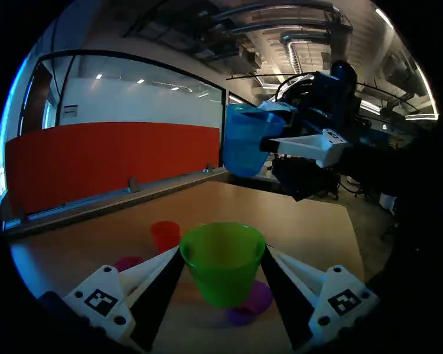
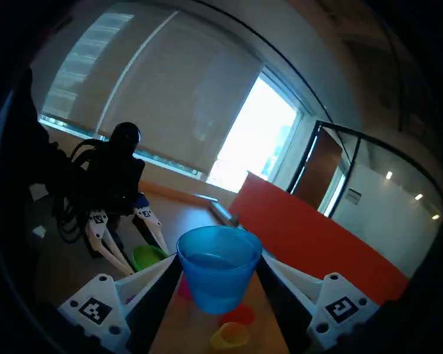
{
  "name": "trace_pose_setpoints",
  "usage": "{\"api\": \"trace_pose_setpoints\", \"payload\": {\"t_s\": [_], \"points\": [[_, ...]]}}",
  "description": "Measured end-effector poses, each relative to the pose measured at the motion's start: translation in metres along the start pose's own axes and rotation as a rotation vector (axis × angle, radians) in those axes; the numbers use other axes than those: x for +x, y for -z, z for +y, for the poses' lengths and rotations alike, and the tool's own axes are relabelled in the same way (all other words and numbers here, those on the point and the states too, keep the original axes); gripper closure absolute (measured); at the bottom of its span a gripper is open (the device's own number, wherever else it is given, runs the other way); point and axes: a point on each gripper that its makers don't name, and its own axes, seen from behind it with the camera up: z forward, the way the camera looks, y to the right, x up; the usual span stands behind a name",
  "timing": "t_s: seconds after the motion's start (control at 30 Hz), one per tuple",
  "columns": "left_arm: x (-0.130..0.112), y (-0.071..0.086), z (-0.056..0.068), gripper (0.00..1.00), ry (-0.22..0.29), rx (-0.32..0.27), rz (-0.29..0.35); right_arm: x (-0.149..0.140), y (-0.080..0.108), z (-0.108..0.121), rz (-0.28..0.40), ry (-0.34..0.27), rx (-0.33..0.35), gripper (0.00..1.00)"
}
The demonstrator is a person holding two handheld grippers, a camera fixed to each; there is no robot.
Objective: Pour water
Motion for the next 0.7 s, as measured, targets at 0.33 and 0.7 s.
{"api": "trace_pose_setpoints", "payload": {"t_s": [0.33,0.7], "points": [[-0.0008,-0.0029,0.0043,0.13,-0.018,-0.01,0.004,-0.0004,-0.0063,-0.0013,-0.021,0.053,0.014,0.11],[0.0011,-0.005,0.0025,0.13,-0.021,-0.008,0.011,-0.0004,-0.0106,0.002,-0.041,0.1,0.021,0.11]]}}
